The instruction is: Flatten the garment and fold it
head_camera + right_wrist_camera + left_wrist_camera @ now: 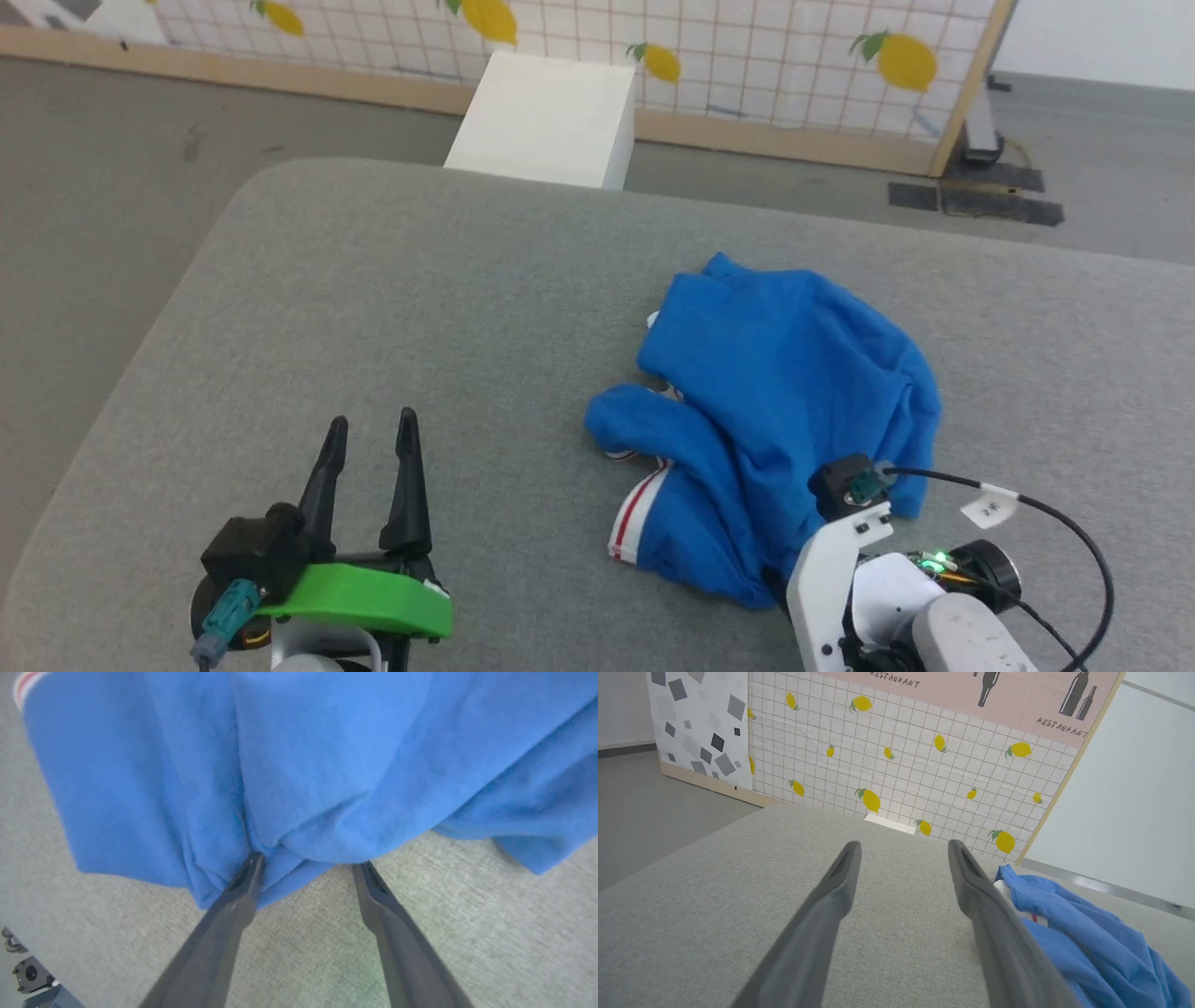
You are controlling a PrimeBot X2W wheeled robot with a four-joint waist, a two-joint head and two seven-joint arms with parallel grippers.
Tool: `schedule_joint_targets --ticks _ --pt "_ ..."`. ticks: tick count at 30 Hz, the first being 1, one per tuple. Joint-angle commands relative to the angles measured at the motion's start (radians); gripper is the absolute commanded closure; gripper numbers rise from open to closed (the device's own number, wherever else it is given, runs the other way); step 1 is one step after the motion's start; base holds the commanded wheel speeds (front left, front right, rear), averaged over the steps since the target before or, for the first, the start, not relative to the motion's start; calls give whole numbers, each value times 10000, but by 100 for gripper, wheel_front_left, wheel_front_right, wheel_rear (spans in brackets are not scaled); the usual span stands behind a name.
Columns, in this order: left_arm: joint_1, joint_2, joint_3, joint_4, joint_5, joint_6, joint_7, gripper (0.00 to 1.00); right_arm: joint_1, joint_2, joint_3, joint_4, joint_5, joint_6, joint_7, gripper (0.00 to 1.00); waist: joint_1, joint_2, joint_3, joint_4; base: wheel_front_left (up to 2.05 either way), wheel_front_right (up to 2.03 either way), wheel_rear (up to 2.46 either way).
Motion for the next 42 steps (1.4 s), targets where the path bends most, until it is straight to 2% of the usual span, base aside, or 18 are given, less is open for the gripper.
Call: schedule_joint_targets --ticks 1,5,6,7,8,14,16,21,24,26,27,28,31,36,42 --pt "-185 -83 17 55 24 -123 -35 0 -184 -4 80 165 -155 -13 117 0 0 0 309 347 0 0 0" --pt "-286 -173 102 200 103 -321 -35 0 -364 -4 126 580 -339 -13 245 0 0 0 427 515 0 0 0" --pt "-299 -187 127 216 123 -344 -35 0 -387 -4 123 631 -323 -13 245 54 0 0 437 527 0 0 0" --pt "-304 -202 165 229 141 -362 -35 0 -426 -4 122 622 -273 -13 153 83 0 0 441 526 0 0 0" --pt "-301 -212 197 233 153 -372 -35 0 -453 -4 115 588 -230 -13 60 100 0 0 442 512 0 0 0" --pt "-264 -254 307 325 200 -433 -35 0 -390 -149 -806 -250 413 -13 -192 100 0 0 328 229 0 0 0" --pt "-275 -260 311 361 193 -445 -35 0 -288 -463 -1474 -791 545 -13 -82 100 0 0 284 103 0 0 0" --pt "-363 -269 187 445 109 -477 -35 0 -118 -1480 -3917 -1764 198 -13 351 100 0 0 232 -151 0 0 0" --pt "-426 -270 105 526 38 -474 -35 0 -16 -1654 -4978 -1859 -153 -13 555 100 0 0 209 -257 0 0 0" --pt "-459 -271 23 622 -20 -495 -35 0 94 -1552 -5464 -1729 -270 -13 673 100 0 0 203 -295 0 0 0" --pt "-472 -271 -9 658 -31 -494 -35 0 118 -1454 -5600 -1700 -280 -13 631 85 0 0 198 -309 0 0 0" --pt "-483 -271 -45 700 -62 -489 -35 0 116 -1264 -5761 -1688 -194 -13 512 0 0 0 197 -334 0 0 0" --pt "-521 -272 -104 764 -142 -470 -36 0 48 -808 -6090 -1857 90 -13 -173 0 0 0 185 -408 0 0 0" --pt "-605 -272 -336 824 -363 -433 -36 0 118 -251 -7038 -2558 360 -13 -2062 0 0 0 59 -502 0 0 0" --pt "-829 -272 -783 1015 -804 -477 -36 0 735 -16 -7714 -2959 695 -13 -3672 0 0 0 -17 -878 0 0 0"
